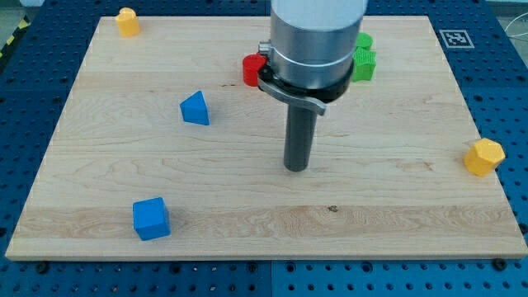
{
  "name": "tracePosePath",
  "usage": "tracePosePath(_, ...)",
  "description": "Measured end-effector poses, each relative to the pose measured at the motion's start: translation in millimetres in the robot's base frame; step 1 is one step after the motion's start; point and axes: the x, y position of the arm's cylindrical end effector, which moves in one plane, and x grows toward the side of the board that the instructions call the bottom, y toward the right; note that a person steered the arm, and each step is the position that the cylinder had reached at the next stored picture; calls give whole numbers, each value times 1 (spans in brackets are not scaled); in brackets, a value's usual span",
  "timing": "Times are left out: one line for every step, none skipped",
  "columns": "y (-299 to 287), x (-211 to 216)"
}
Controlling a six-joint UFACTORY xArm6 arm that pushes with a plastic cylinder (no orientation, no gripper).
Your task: Push the blue cube to bottom right
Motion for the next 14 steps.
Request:
tracePosePath(-24,-20)
tracePosePath(-55,-19)
tracePosePath(-77,-10)
tracePosePath(-79,-10)
tracePosePath(-90,-10)
tracePosePath(-119,-10)
tracePosePath(-149,-10)
tracePosePath(-177,-10)
tracePosePath(-205,-2)
tracePosePath(-216,7)
tracePosePath(-216,24)
tracePosePath(-219,41)
tracePosePath(-226,53)
tracePosePath(-229,60)
